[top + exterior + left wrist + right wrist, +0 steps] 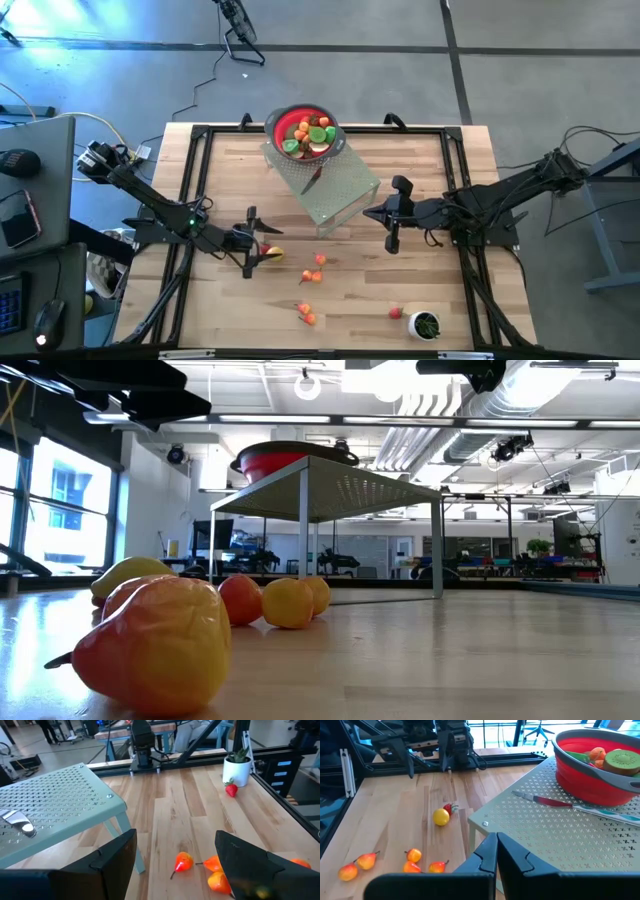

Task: Pick & Place Fruit
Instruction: Put the lemon into the red strainer on the shelf

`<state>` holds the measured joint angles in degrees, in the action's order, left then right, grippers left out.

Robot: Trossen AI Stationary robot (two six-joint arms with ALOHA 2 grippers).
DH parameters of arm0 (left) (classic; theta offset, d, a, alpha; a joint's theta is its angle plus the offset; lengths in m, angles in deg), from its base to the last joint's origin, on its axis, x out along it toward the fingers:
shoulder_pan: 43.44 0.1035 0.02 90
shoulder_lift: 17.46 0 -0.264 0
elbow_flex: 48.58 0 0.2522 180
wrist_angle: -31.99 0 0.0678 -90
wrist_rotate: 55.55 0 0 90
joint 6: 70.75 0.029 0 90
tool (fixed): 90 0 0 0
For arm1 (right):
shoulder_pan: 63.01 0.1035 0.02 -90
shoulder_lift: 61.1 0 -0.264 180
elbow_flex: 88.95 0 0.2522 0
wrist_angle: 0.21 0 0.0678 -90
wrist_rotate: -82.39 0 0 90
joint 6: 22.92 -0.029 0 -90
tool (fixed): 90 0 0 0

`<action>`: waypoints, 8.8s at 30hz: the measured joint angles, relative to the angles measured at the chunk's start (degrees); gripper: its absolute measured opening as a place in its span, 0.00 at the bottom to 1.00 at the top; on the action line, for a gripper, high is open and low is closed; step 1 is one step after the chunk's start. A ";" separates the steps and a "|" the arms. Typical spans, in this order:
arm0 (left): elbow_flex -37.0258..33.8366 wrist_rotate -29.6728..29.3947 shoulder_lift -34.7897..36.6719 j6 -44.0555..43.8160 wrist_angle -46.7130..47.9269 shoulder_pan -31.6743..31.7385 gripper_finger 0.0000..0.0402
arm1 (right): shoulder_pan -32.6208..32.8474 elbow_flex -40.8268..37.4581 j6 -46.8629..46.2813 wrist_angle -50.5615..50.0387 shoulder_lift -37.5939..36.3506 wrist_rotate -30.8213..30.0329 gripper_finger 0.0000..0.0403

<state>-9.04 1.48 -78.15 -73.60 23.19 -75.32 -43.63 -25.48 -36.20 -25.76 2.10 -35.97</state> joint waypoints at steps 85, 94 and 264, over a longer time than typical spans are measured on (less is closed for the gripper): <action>0.91 11.10 0.11 -21.21 0.28 -0.02 0.65 | 0.00 0.02 4.55 0.50 0.03 0.00 0.01; 10.66 11.51 -0.35 -23.79 18.41 -0.07 0.65 | 0.00 0.02 4.55 0.44 0.04 0.00 0.01; 14.62 2.55 -29.68 -44.15 38.93 0.02 0.65 | -0.02 0.00 4.50 -0.09 0.04 0.00 0.01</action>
<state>5.58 4.03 -107.83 -117.75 62.11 -75.30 -43.65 -25.48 -31.70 -25.85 2.14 -35.97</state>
